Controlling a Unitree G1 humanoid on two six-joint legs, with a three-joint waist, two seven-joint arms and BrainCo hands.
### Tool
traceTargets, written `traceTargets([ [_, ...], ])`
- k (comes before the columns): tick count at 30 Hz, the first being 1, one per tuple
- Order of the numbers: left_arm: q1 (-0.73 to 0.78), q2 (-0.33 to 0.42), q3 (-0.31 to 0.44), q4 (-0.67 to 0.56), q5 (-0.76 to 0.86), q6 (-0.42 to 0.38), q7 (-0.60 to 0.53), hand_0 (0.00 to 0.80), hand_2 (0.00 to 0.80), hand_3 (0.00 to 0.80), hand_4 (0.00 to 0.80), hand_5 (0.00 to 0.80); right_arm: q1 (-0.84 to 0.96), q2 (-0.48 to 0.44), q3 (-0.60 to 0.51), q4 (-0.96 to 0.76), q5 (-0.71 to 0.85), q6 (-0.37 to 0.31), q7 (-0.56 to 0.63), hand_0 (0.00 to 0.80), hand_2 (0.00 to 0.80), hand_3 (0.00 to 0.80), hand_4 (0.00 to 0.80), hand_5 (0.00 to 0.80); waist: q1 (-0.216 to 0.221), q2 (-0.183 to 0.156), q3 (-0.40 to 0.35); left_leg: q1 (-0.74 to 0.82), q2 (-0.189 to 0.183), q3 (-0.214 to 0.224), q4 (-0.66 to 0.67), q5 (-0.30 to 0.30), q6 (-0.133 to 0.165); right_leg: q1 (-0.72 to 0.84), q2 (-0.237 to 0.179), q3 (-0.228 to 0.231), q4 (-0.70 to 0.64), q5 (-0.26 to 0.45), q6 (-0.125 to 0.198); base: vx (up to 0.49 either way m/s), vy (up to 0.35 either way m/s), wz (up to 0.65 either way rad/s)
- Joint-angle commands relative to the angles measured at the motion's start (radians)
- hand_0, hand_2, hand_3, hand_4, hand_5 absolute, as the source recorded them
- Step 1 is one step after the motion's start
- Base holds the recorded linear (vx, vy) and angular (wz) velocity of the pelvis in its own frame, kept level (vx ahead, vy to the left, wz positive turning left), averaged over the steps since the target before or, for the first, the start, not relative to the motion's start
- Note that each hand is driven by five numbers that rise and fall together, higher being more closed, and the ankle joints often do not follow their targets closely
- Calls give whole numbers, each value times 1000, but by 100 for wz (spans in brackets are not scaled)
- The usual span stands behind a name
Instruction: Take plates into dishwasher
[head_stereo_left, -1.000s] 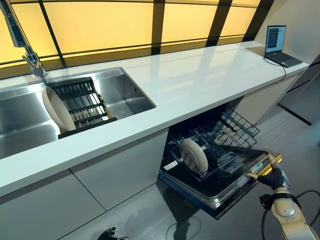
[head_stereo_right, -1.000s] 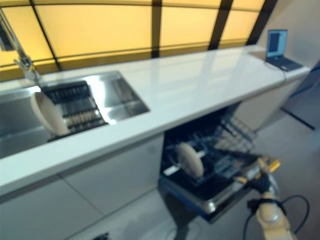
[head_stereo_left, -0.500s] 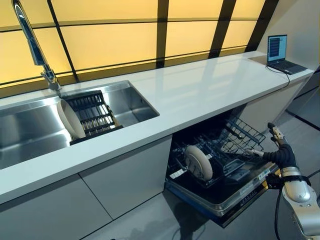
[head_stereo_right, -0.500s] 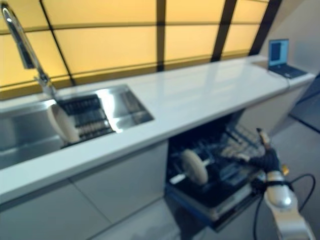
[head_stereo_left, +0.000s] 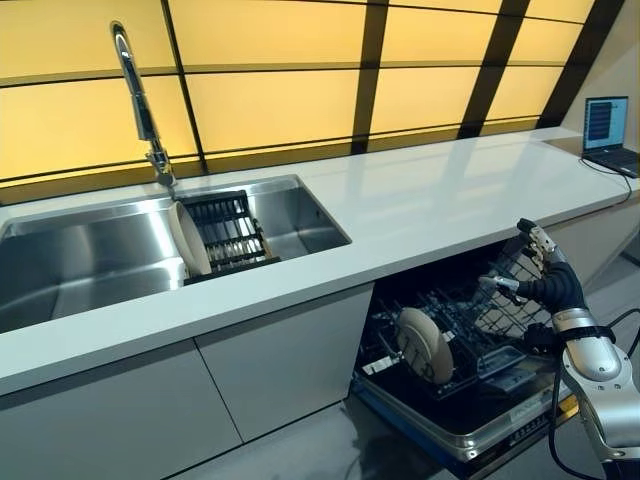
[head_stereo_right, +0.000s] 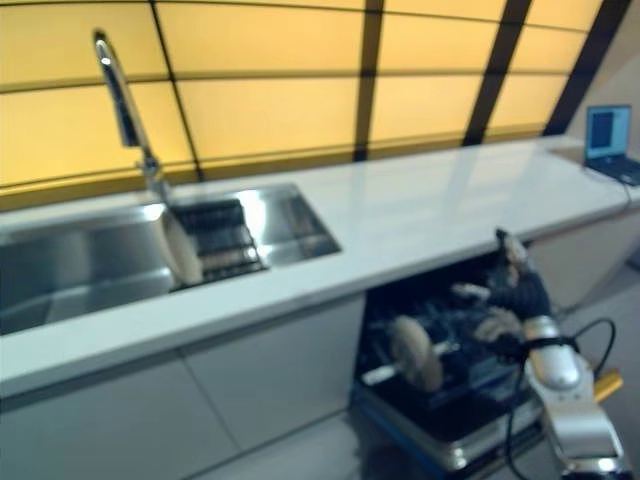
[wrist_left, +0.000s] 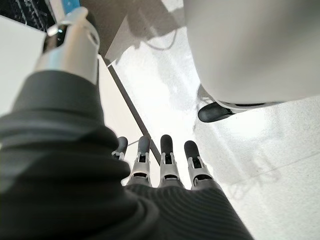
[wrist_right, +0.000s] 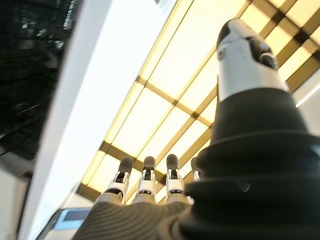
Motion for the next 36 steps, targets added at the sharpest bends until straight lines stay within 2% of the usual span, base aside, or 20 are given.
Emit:
traceTargets([
  [1,-44,30,21,39,-26,-20,10,0,0,0,0,0,-111,-27,-3,-68,31,-49,-6,0,0,0,0,0,28,-52,0,16,-63,0,26,-79,88,-62,-59,25,179,-47,19,78,87,16],
  [4,-37,42,36,33,-45,-19,10,0,0,0,0,0,-160,-31,25,-44,34,-49,-7,0,0,0,0,0,42,-53,3,18,-81,-6,40,-93,108,-77,-89,24,233,-21,41,102,131,14],
  [8,-31,46,41,28,-55,-23,11,0,0,0,0,0,-196,-30,46,-21,38,-46,-13,0,0,0,0,0,53,-52,6,17,-95,-15,46,-99,124,-89,-111,25,285,4,54,67,120,10],
  [9,-33,51,44,17,-56,-15,11,0,0,0,0,0,-228,-31,62,1,46,-41,-23,0,0,0,0,0,63,-51,10,13,-106,-26,50,-101,136,-103,-131,28,336,30,57,74,199,13],
  [14,-44,63,29,13,-19,-5,-11,0,0,0,0,0,-293,-26,99,61,40,-32,-59,0,0,0,0,0,88,-38,17,-8,-133,-73,78,-109,163,-139,-182,51,491,97,49,50,190,32],
  [17,-53,68,8,16,-4,14,-20,0,0,0,0,0,-320,-20,125,102,37,-22,-80,0,0,0,0,0,101,-19,15,-15,-152,-117,91,-113,193,-177,-208,101,686,211,52,56,217,37],
  [19,-54,71,5,16,-3,22,-24,0,0,0,0,0,-319,-21,133,110,40,-20,-86,0,0,0,0,0,97,-10,15,-9,-153,-129,93,-118,200,-212,-197,134,754,236,55,69,121,40],
  [20,-53,75,4,8,-1,33,-26,0,0,0,0,0,-324,-28,141,120,49,-14,-93,0,0,0,0,0,81,0,21,5,-150,-134,86,-122,199,-277,-151,164,785,241,48,84,83,58],
  [22,-55,76,0,7,-2,37,-25,0,0,0,0,0,-329,-33,144,137,52,-13,-95,0,0,0,0,0,65,0,27,17,-157,-137,80,-124,197,-326,-121,165,750,226,41,112,42,55],
  [24,-58,71,-2,7,4,40,-15,0,0,0,0,0,-337,-40,138,164,55,-16,-85,0,0,0,0,0,50,-6,33,29,-169,-149,76,-128,191,-356,-105,155,681,201,33,140,-39,47],
  [27,-67,70,2,6,-4,51,4,0,0,0,0,0,-338,-62,131,175,79,-12,-73,0,0,0,0,0,18,-38,41,56,-192,-194,70,-149,177,-363,-48,167,439,178,33,182,-113,52],
  [30,-74,67,3,4,-5,56,8,0,0,0,0,0,-324,-55,128,162,71,-12,-73,0,0,0,0,0,-6,-48,46,74,-206,-238,64,-156,173,-378,-4,198,336,174,34,142,-80,46],
  [33,-74,64,7,9,-5,52,10,0,0,0,0,0,-316,-52,123,147,65,-5,-71,0,0,0,0,0,-23,-47,48,97,-209,-281,54,-158,172,-390,28,220,296,178,34,109,-78,65],
  [36,-72,68,16,20,-7,45,12,0,0,0,0,0,-311,-54,116,142,77,-2,-69,0,0,0,0,0,-24,-56,42,110,-211,-304,43,-160,170,-352,30,236,256,163,33,100,-142,59],
])
